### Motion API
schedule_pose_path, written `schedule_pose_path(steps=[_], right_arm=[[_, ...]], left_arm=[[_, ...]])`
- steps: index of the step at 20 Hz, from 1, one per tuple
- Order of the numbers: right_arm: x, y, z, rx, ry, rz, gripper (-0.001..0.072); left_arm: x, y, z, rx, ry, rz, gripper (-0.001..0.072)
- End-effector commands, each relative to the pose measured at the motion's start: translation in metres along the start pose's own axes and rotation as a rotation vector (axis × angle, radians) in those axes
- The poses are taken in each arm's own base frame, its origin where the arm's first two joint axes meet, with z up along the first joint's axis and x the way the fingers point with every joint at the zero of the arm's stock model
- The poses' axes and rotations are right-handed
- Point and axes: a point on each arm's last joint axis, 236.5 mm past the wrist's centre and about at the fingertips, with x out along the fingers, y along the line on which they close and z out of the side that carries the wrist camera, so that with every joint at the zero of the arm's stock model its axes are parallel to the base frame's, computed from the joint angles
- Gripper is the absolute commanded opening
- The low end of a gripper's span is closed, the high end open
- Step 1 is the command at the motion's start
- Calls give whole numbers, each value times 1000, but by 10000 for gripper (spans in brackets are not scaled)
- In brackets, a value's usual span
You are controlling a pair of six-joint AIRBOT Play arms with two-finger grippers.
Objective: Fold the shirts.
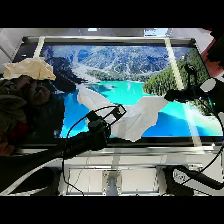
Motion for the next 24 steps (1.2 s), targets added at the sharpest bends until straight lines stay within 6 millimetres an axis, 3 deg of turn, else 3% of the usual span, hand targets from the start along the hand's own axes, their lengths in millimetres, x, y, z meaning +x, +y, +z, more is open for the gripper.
schedule_pose_path(steps=[1,3,4,5,6,7,9,11,13,15,17,21,24], right_arm=[[28,4,0,78,29,48,523],[45,13,0,124,46,108,519],[51,18,2,130,42,136,440],[54,25,5,123,31,169,147],[52,30,10,104,12,192,26],[48,34,13,72,0,208,28],[26,39,22,12,-17,205,27],[-16,44,32,-68,-61,180,27],[-78,57,42,-175,-151,152,27],[-155,73,45,-262,-285,108,27],[-246,86,42,-339,-495,22,25],[-439,110,3,-383,-997,-155,23],[-548,140,-36,-421,-1315,-180,23]], left_arm=[[-1,-3,7,-5,-28,-13,12],[-1,-3,8,-5,-32,-15,12],[-1,-3,8,-5,-32,-14,12],[-1,-2,8,-2,-32,-9,12],[-1,4,8,10,-32,15,12],[-1,18,8,36,-31,75,12],[-14,72,5,99,-1,300,11],[-49,131,4,107,25,539,11],[-91,171,1,46,18,657,11],[-136,204,-10,-72,-2,689,11],[-193,246,-24,-202,-57,732,11],[-296,317,-52,-424,-224,712,11],[-349,352,-56,-469,-355,691,10]])
